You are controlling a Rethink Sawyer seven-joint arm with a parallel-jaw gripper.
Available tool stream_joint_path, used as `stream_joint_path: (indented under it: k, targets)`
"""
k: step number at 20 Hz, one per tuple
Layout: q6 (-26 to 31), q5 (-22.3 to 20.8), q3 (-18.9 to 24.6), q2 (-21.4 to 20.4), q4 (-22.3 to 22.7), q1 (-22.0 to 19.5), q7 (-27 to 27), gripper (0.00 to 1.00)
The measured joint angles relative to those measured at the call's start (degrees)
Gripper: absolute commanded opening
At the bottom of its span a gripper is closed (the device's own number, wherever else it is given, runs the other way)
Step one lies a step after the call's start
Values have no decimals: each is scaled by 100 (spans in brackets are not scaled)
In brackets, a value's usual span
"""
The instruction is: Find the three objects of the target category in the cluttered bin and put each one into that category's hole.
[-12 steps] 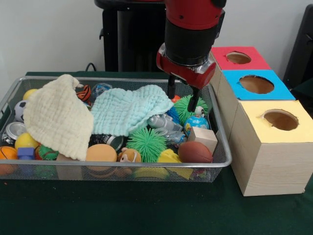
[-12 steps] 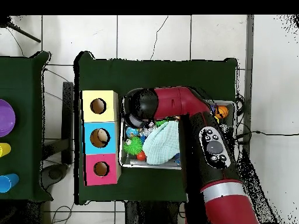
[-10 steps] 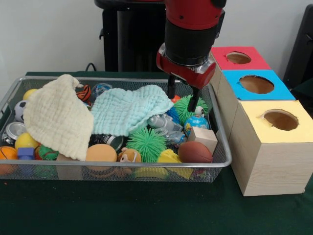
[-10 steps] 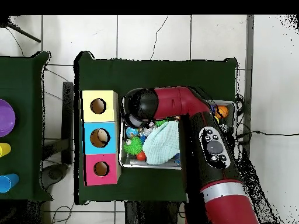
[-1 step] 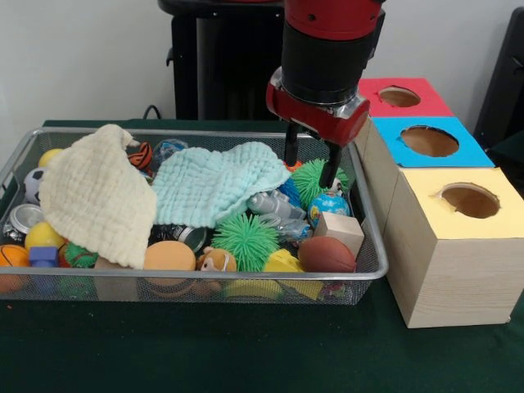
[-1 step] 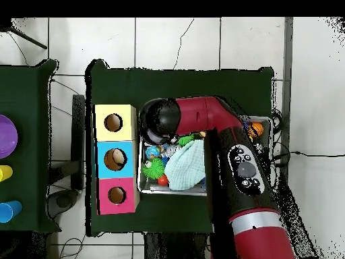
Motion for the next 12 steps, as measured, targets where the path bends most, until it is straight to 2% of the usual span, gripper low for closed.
stream_joint_path:
  k: [6, 12]
  targets:
    - [47, 3, 2, 354, -683, 29, 0, 100]
    - [100, 3, 2, 956, -1582, 20, 0, 100]
